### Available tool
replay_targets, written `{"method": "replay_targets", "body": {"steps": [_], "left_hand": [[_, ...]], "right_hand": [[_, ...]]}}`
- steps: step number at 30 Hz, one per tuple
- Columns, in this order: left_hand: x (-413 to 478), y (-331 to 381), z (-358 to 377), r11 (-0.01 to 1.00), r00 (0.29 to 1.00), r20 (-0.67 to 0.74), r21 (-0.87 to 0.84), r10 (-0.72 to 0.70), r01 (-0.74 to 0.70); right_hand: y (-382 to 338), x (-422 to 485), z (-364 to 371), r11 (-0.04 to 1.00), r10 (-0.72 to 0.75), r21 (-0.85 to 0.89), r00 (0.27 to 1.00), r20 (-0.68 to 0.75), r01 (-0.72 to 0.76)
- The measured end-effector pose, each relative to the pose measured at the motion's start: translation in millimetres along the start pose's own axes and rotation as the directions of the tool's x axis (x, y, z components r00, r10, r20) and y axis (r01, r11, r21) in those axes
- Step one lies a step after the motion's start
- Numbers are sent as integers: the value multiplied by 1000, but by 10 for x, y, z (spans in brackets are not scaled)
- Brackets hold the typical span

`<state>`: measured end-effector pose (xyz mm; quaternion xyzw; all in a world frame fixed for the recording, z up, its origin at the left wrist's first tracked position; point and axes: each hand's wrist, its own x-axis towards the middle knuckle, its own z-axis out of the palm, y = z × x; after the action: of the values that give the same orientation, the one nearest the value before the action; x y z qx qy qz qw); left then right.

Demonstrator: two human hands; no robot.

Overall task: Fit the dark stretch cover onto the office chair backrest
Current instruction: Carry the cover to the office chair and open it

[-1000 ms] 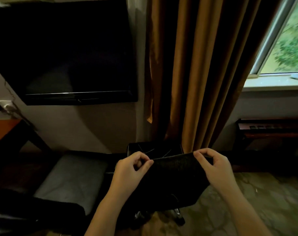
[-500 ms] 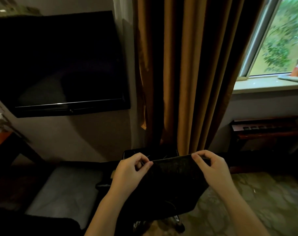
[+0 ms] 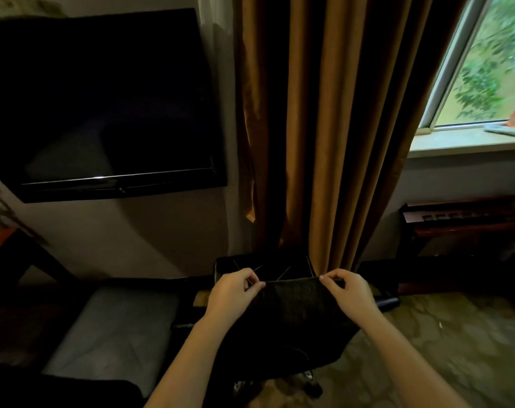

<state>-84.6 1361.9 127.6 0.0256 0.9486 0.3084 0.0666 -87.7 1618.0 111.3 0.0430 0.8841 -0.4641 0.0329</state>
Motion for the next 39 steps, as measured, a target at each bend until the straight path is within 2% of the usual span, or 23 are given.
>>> {"method": "replay_targets", "body": {"steps": [3, 9, 14, 21, 24, 27, 30, 34, 36, 39], "left_hand": [[47, -99, 95, 999, 999, 25, 15, -40, 39], [87, -170, 162, 998, 998, 47, 52, -45, 42], [229, -220, 142, 986, 997, 72, 166, -3, -9], [249, -303, 180, 983, 999, -44, 184, 12, -3], [214, -330, 176, 983, 989, -138, 181, 58, -33], [182, -315, 126, 979, 981, -159, 185, 114, -84], [145, -256, 56, 982, 983, -122, 146, 135, -117], [55, -174, 45, 994, 996, -16, 71, 86, -85], [-36, -182, 121, 996, 991, 135, 85, -6, -6], [-133, -213, 183, 976, 933, 319, 184, -167, 112]], "right_hand": [[57, 70, 88, 998, 39, -47, 999, 15, -38], [81, 155, 198, 951, 98, -294, 995, -4, -94], [1, 308, 215, 959, 117, -265, 991, 60, -98], [1, 293, 278, 943, 154, -311, 984, 92, -119], [-8, 256, 277, 957, 130, -269, 990, 51, -111], [-79, 223, 288, 967, 60, -248, 998, -14, -61], [-204, 180, 326, 970, -30, -241, 999, 12, 32], [-301, 111, 404, 947, -96, -289, 982, 161, 140], [-223, 71, 431, 922, -48, -368, 978, 205, 123], [-89, -9, 447, 879, 82, -473, 964, 254, 50]]}}
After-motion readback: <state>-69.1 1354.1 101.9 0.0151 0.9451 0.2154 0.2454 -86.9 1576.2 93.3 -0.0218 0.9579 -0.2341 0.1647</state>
